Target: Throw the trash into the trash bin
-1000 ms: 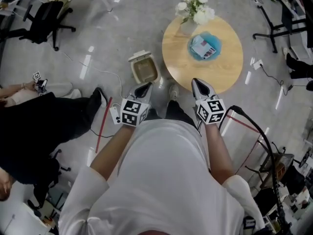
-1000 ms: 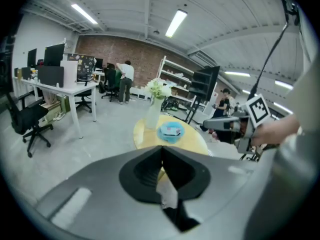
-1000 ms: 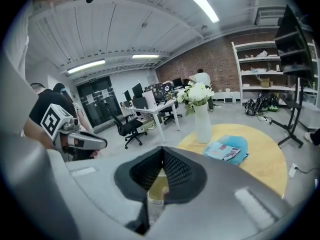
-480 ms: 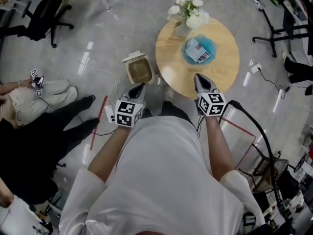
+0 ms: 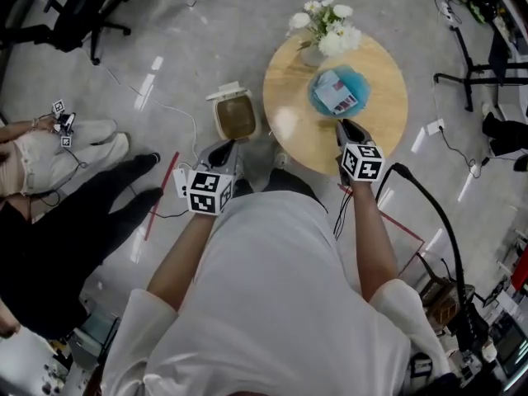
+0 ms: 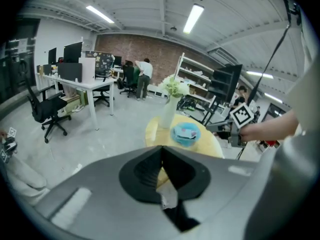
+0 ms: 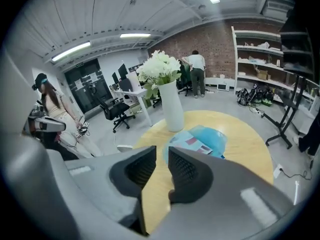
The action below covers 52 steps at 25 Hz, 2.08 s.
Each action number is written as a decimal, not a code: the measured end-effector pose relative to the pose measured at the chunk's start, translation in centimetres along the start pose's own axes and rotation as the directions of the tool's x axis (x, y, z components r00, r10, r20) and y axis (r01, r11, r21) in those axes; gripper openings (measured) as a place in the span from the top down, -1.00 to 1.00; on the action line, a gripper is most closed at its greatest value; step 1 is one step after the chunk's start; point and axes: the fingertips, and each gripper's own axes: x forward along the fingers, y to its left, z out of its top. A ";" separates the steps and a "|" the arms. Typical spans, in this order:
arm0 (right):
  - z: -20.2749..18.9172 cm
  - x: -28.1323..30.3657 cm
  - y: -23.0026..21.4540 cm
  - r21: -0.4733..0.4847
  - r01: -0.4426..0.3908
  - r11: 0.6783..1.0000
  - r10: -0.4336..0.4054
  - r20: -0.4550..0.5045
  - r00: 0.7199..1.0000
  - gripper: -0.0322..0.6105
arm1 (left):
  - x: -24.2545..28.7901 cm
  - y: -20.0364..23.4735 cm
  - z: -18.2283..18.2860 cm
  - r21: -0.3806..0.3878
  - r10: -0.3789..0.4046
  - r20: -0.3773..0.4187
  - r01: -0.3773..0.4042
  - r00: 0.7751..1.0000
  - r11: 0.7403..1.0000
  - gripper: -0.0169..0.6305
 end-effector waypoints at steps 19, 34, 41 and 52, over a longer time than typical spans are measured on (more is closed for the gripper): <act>-3.9 6.5 -4.0 -0.432 -0.203 0.879 0.037 -0.363 0.931 0.42 | 0.9 1.1 -0.5 -0.109 0.095 -0.040 -0.099 0.995 0.989 0.94; -5.3 9.2 -4.2 -0.691 -0.413 0.594 0.000 -0.513 0.858 0.24 | 1.1 0.9 -1.4 -0.172 0.151 -0.036 -0.155 0.988 0.973 0.94; -5.7 10.0 -4.3 -0.679 -0.413 0.607 -0.004 -0.522 0.853 0.48 | 0.8 1.0 -2.1 -0.188 0.170 -0.039 -0.175 0.985 0.967 0.94; -4.0 9.1 -4.1 -0.630 -0.356 0.691 0.013 -0.481 0.877 0.86 | 0.6 0.8 -1.9 -0.188 0.168 -0.025 -0.169 0.986 0.968 0.94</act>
